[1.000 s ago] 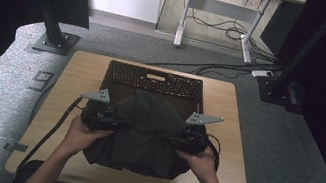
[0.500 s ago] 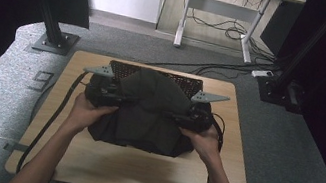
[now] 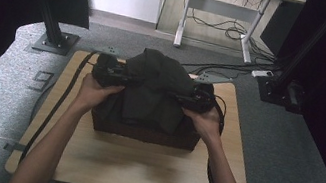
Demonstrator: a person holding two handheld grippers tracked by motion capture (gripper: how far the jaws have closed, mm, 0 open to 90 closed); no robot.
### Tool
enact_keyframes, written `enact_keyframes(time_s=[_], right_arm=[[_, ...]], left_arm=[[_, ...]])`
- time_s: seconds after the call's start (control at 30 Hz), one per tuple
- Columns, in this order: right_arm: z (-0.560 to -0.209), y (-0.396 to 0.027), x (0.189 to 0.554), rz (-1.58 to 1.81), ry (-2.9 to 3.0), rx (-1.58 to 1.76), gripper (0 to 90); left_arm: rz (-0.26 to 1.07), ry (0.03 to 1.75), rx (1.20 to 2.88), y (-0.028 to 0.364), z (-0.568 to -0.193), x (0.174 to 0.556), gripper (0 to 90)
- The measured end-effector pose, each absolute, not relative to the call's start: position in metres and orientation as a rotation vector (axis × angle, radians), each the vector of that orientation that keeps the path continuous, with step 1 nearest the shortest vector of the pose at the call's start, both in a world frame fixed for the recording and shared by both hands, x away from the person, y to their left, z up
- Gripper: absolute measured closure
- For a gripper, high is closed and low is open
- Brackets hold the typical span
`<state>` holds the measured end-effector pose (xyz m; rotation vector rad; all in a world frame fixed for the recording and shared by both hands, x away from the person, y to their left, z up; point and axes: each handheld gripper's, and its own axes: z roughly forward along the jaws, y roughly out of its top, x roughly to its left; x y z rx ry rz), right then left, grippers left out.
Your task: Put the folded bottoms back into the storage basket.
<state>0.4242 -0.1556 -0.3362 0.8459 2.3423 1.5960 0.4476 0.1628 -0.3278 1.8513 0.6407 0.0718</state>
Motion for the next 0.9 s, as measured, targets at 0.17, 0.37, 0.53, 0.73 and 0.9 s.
enact_keyframes(time_s=[0.17,0.37,0.53,0.73,0.9], right_arm=[[-0.338,-0.152,0.441,1.567,2.326,0.859,62.6],[-0.346,-0.145,0.461,1.512,2.317,0.877,62.6],[-0.358,-0.141,0.476,1.465,2.318,0.905,62.6],[-0.381,-0.139,0.49,1.427,2.34,0.959,62.6],[-0.399,-0.133,0.497,1.393,2.388,1.002,62.6]], left_arm=[[0.103,0.641,1.864,0.162,-0.331,0.464,66.5],[0.119,0.642,1.861,0.165,-0.346,0.487,66.5],[0.12,0.668,1.867,0.163,-0.361,0.501,66.4],[0.132,0.702,1.91,0.159,-0.383,0.512,66.4],[0.127,0.749,1.951,0.162,-0.399,0.514,66.2]])
